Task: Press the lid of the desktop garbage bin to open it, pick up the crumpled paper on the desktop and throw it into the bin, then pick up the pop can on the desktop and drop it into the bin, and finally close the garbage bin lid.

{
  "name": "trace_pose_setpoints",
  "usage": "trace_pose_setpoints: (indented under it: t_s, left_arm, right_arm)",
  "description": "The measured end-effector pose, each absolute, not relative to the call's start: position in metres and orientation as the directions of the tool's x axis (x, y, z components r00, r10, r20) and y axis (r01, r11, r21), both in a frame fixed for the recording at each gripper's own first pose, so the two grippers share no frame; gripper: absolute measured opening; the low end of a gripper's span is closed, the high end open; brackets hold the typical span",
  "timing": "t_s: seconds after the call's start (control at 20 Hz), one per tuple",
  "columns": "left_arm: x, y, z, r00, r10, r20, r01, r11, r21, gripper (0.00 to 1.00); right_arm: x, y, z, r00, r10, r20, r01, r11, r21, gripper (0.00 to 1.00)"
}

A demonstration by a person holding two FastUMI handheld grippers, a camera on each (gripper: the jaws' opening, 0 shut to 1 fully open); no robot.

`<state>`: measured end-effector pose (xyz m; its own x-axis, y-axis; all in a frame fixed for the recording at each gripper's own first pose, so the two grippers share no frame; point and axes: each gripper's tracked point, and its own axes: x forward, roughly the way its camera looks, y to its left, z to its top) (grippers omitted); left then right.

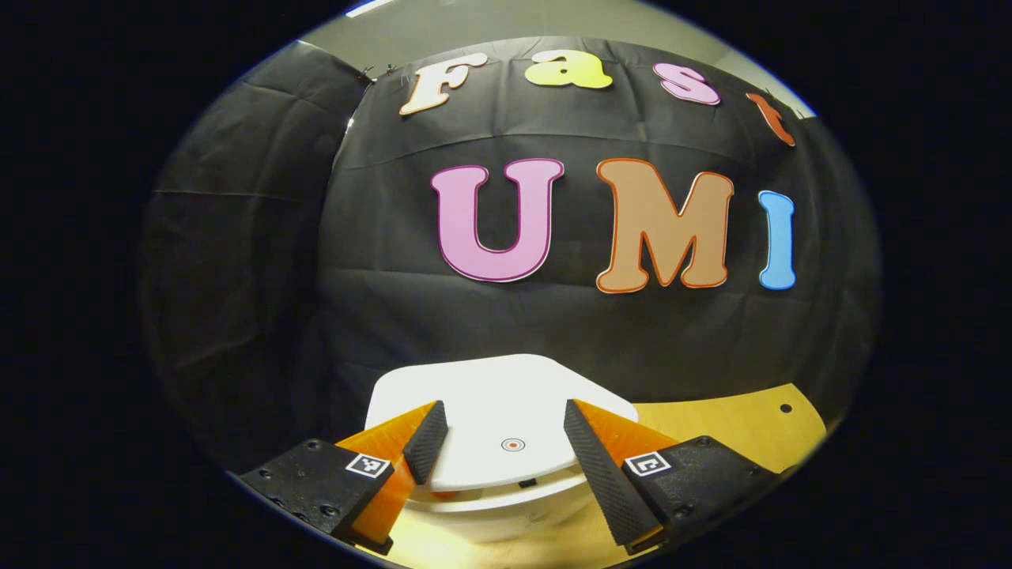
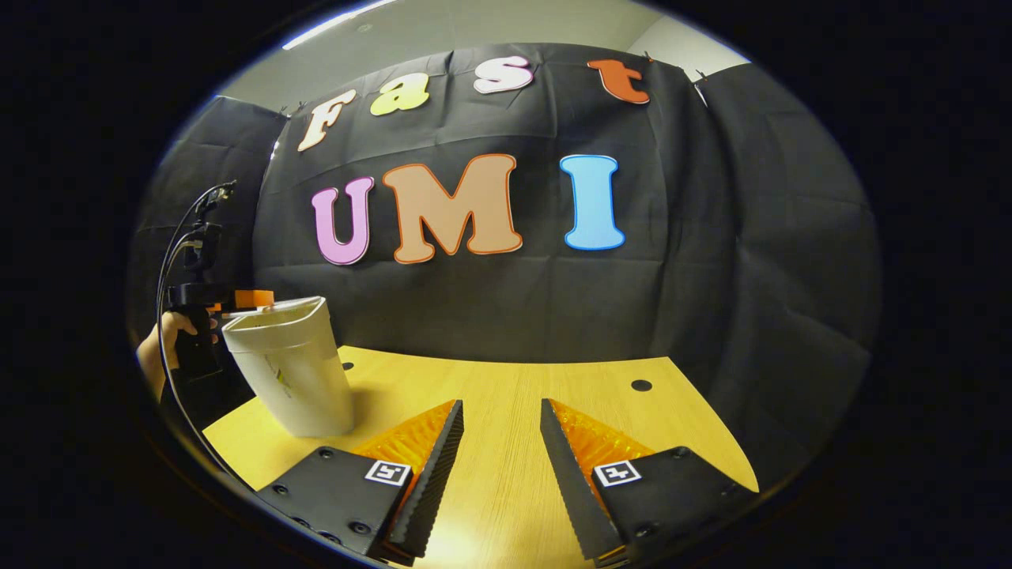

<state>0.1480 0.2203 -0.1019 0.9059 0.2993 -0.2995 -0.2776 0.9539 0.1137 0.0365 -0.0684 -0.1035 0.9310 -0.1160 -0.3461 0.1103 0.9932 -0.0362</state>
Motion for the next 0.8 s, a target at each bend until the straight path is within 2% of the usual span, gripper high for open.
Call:
trace_pose_setpoints:
  t_s: [0.05,0.15,0.3,0.35,0.4,0.6,0.7,0.8]
  left_arm:
    - [0.141,0.219,-0.118,0.884,0.306,-0.353,-0.272,0.951,0.144,0.93]
    - [0.143,0.22,-0.106,0.915,0.314,-0.253,-0.266,0.941,0.208,0.97]
    - [0.146,0.223,-0.11,0.929,0.311,-0.2,-0.292,0.949,0.121,0.92]
    - [0.146,0.222,-0.113,0.921,0.314,-0.233,-0.283,0.946,0.157,0.91]
    - [0.147,0.223,-0.112,0.917,0.319,-0.239,-0.287,0.945,0.159,0.87]
    - [0.149,0.218,-0.095,0.941,0.267,-0.208,-0.264,0.964,0.042,0.86]
    - [0.145,0.222,-0.09,0.941,0.274,-0.197,-0.27,0.962,0.044,0.86]
    - [0.141,0.222,-0.078,0.945,0.279,-0.171,-0.273,0.96,0.061,0.9]
  right_arm:
    - [0.037,-0.067,-0.109,0.926,-0.115,-0.359,0.107,0.993,-0.042,0.69]
    - [0.035,-0.063,-0.123,0.914,-0.103,-0.392,0.096,0.995,-0.038,0.7]
    - [0.034,-0.051,-0.14,0.898,-0.078,-0.433,0.081,0.997,-0.012,0.7]
    - [0.034,-0.047,-0.143,0.892,-0.07,-0.446,0.074,0.997,-0.008,0.72]
    - [0.034,-0.041,-0.14,0.889,-0.053,-0.455,0.062,0.998,0.004,0.7]
    - [0.05,-0.031,-0.093,0.94,-0.043,-0.339,0.047,0.999,0.002,0.7]
    - [0.056,-0.032,-0.08,0.952,-0.049,-0.303,0.051,0.999,0.0,0.67]
    - [0.057,-0.032,-0.069,0.96,-0.052,-0.274,0.059,0.998,0.016,0.7]
